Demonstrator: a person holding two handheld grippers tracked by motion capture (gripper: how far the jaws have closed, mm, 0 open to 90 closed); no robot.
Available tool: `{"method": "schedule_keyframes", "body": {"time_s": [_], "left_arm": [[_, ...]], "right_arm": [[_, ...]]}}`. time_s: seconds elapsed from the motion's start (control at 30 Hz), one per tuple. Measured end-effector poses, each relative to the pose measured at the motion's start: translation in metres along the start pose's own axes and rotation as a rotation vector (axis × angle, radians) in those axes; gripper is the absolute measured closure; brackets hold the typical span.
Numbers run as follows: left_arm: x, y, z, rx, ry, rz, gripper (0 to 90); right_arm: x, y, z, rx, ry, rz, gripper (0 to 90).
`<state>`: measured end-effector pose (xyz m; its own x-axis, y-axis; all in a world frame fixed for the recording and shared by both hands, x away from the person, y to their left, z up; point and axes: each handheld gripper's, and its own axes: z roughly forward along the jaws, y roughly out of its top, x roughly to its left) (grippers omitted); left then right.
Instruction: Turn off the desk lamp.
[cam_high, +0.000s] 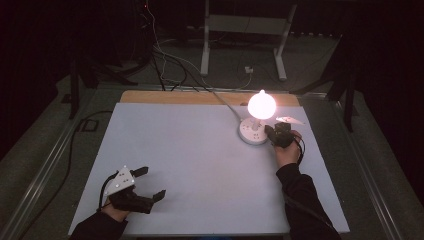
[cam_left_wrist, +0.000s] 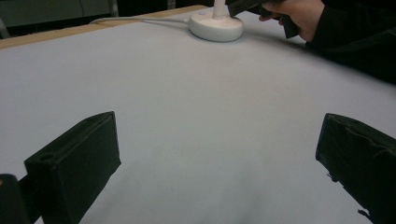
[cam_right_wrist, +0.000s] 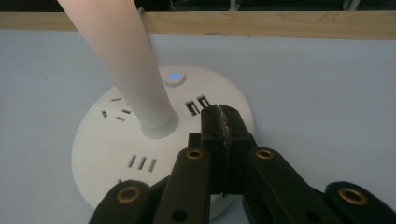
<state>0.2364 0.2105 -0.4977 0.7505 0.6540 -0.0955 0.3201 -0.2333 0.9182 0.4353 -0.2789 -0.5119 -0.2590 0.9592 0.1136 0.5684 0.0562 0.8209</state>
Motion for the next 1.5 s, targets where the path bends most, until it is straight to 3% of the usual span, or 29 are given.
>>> {"method": "schedule_keyframes", "body": {"time_s": [0.3,0.43,0.5,0.6,0.73,1.5], "left_arm": [[0.0,0.0,0.0,-0.004,-0.005,-0.003,0.4],[0.0,0.0,0.0,-0.006,-0.003,-0.002,0.4],[0.0,0.0,0.0,-0.006,-0.003,-0.002,0.4],[0.0,0.0,0.0,-0.005,-0.002,-0.001,0.4],[0.0,0.0,0.0,-0.001,-0.002,0.0,0.4],[0.0,0.0,0.0,0.003,-0.002,0.003,0.4]], "right_arm": [[-0.002,-0.001,-0.001,0.005,-0.01,-0.013,90.0],[-0.004,-0.002,-0.002,-0.001,0.011,0.021,90.0],[-0.003,0.001,-0.004,-0.019,-0.003,0.002,90.0],[-0.004,0.011,-0.015,-0.071,0.008,0.024,90.0],[-0.004,0.017,-0.023,-0.101,0.018,0.032,90.0],[0.001,0.002,-0.005,-0.03,0.004,0.004,90.0]]}}
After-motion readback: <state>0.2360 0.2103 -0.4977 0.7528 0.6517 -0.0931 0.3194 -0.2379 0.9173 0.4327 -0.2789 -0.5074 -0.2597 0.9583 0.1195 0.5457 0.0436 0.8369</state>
